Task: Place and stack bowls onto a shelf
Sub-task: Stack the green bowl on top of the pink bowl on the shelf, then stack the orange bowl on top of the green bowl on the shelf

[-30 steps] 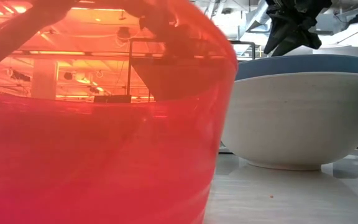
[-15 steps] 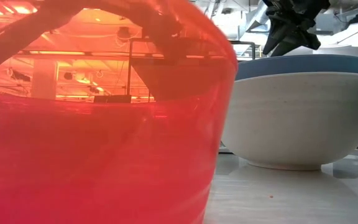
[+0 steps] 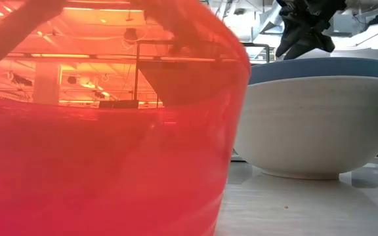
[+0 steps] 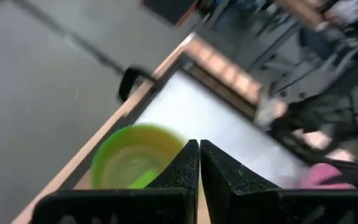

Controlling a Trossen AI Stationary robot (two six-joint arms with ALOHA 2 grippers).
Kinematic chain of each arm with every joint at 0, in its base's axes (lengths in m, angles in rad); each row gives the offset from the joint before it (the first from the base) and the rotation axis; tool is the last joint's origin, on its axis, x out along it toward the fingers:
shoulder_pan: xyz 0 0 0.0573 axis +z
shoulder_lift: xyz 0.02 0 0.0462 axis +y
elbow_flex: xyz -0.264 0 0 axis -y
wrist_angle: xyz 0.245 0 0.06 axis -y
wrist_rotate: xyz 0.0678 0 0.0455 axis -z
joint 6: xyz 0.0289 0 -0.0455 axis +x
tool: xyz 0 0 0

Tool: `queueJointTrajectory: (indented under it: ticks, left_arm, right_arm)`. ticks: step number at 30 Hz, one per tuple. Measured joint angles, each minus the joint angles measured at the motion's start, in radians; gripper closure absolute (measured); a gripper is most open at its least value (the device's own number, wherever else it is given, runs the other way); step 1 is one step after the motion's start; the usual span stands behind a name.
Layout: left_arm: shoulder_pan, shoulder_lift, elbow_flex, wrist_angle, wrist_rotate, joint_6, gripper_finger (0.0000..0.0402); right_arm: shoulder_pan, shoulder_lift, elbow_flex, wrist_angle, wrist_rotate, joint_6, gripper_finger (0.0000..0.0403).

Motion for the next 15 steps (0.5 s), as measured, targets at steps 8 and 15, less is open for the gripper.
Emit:
queueJointTrajectory:
  ticks: [8, 15]
  left_arm:
    - [-0.087, -0.253, 0.000, 0.002, -0.033, 0.068, 0.0401]
    - [-0.249, -0.443, 0.000, 0.002, -0.162, 0.063, 0.0401]
  right_arm:
    - [-0.036, 0.000, 0.000, 0.075, -0.001, -0.058, 0.0242]
    - [-0.042, 0.000, 0.000, 0.179, -0.011, -0.113, 0.0242]
